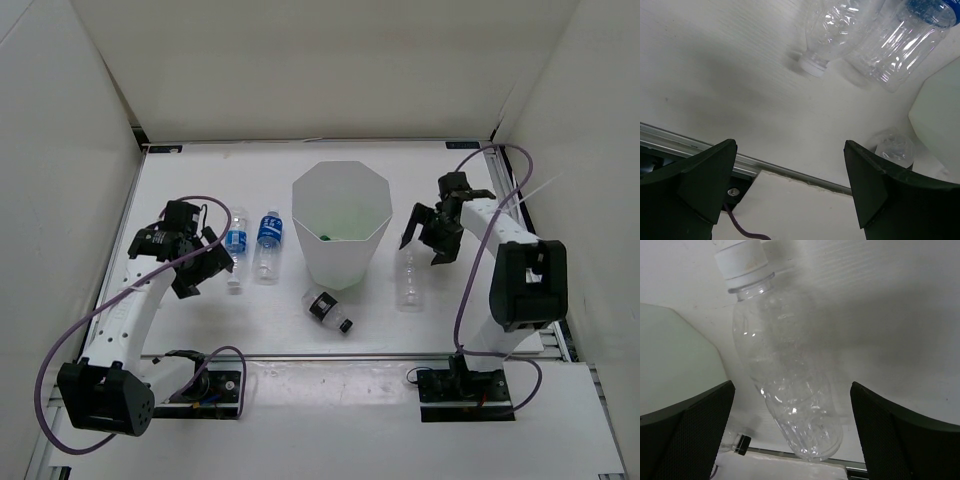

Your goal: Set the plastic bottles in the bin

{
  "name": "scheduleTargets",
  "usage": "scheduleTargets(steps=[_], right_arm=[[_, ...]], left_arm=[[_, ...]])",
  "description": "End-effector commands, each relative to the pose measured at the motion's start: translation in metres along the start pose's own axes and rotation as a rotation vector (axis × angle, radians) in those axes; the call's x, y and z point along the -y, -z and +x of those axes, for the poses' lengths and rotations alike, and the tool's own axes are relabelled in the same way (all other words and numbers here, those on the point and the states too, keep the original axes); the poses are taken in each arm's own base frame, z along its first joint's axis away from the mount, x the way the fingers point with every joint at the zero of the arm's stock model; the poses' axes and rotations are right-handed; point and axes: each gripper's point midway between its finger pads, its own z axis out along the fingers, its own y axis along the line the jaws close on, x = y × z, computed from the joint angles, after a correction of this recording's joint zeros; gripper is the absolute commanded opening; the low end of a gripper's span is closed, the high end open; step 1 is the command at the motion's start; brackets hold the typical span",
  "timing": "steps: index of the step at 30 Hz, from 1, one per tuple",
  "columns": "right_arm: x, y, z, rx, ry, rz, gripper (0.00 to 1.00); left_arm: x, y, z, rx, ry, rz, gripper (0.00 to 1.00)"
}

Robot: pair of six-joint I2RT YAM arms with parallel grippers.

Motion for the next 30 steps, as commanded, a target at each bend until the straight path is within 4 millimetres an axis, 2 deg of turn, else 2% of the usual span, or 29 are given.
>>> scheduleTargets(steps=[1, 3, 4, 5, 6, 7, 9, 10, 11, 12, 13, 14, 15, 16, 18, 19, 20, 21, 22, 23, 24, 25, 26, 28, 29, 30], right_arm=[[0.0, -0.022, -0.002, -0.028, 0.047, -0.012, 1.0], [0.012, -0.039, 0.01, -0.104, 0.029, 0.036, 0.93], [0.012, -0.043, 0.008, -0.113, 0.027, 0.04, 0.87], [0.02, -0.049, 0.016, -0.154, 0.005, 0.082, 0.78], [0.021, -0.047, 0.013, -0.145, -0.013, 0.102, 0.59], [0.028, -0.044, 0.018, -0.161, -0.029, 0.144, 0.51], [0.022, -0.018, 0.001, -0.085, -0.05, 0.142, 0.43], [0.016, 0.011, -0.011, 0.0, -0.084, 0.127, 0.4], [0.015, 0.034, -0.009, 0.021, -0.097, 0.14, 0.38], [0.004, 0.07, -0.031, 0.133, -0.109, 0.131, 0.37], [-0.007, 0.109, -0.038, 0.228, -0.126, 0.109, 0.35], [-0.011, 0.138, -0.036, 0.26, -0.183, 0.111, 0.35], [-0.039, 0.191, -0.056, 0.404, -0.176, 0.017, 0.35], [-0.054, 0.227, -0.06, 0.494, -0.174, -0.056, 0.35], [-0.091, 0.279, -0.068, 0.638, -0.122, -0.214, 0.36], [-0.107, 0.297, -0.072, 0.692, -0.082, -0.27, 0.36], [-0.129, 0.331, -0.07, 0.769, -0.042, -0.351, 0.36], [-0.139, 0.342, -0.075, 0.808, -0.035, -0.37, 0.36], [-0.151, 0.336, -0.082, 0.8, 0.012, -0.363, 0.35], [-0.17, 0.35, -0.077, 0.82, 0.06, -0.415, 0.35], [-0.181, 0.346, -0.076, 0.808, 0.091, -0.422, 0.35], [-0.202, 0.33, -0.066, 0.762, 0.161, -0.427, 0.35], [-0.214, 0.325, -0.06, 0.746, 0.187, -0.445, 0.35], [-0.219, 0.294, -0.053, 0.715, 0.226, -0.364, 0.41], [-0.225, 0.284, -0.042, 0.694, 0.263, -0.354, 0.61], [-0.224, 0.273, -0.042, 0.678, 0.282, -0.329, 0.83]], left_arm=[[0.005, 0.003, 0.0, 0.011, -0.014, 0.038, 1.0], [0.003, 0.001, 0.003, 0.004, -0.015, 0.032, 1.0], [0.003, 0.001, 0.003, 0.004, -0.015, 0.032, 1.0], [0.003, 0.001, 0.003, 0.004, -0.015, 0.032, 1.0], [0.003, -0.001, 0.003, -0.003, -0.015, 0.027, 1.0], [0.003, -0.001, 0.003, -0.003, -0.015, 0.026, 1.0], [0.001, -0.001, 0.002, 0.002, -0.015, 0.019, 1.0], [0.002, 0.001, -0.002, 0.016, -0.014, 0.017, 1.0], [0.0, 0.0, -0.003, 0.025, -0.014, 0.006, 1.0], [-0.001, 0.002, -0.005, 0.031, -0.014, -0.001, 1.0], [-0.002, 0.003, -0.003, 0.023, -0.003, -0.007, 1.0], [-0.002, 0.004, -0.006, 0.036, -0.002, -0.01, 1.0], [-0.005, 0.005, -0.005, 0.035, -0.003, -0.023, 1.0], [-0.003, 0.007, -0.008, 0.043, 0.01, -0.017, 1.0], [-0.007, 0.008, -0.009, 0.057, 0.021, -0.034, 1.0], [-0.007, 0.01, -0.009, 0.065, 0.022, -0.028, 1.0], [-0.007, 0.01, -0.009, 0.065, 0.022, -0.028, 1.0], [-0.004, 0.008, -0.009, 0.063, 0.023, -0.015, 1.0], [-0.004, 0.008, -0.009, 0.063, 0.023, -0.015, 1.0], [-0.004, 0.008, -0.009, 0.063, 0.023, -0.015, 1.0], [-0.004, 0.006, -0.009, 0.057, 0.022, -0.021, 1.0], [-0.006, 0.004, -0.009, 0.054, 0.021, -0.035, 1.0], [-0.005, 0.005, -0.012, 0.067, 0.022, -0.036, 1.0], [-0.005, 0.006, -0.016, 0.075, 0.022, -0.045, 0.99], [-0.005, 0.003, -0.019, 0.083, 0.023, -0.052, 0.99], [-0.003, 0.005, -0.021, 0.09, 0.024, -0.047, 0.99]])
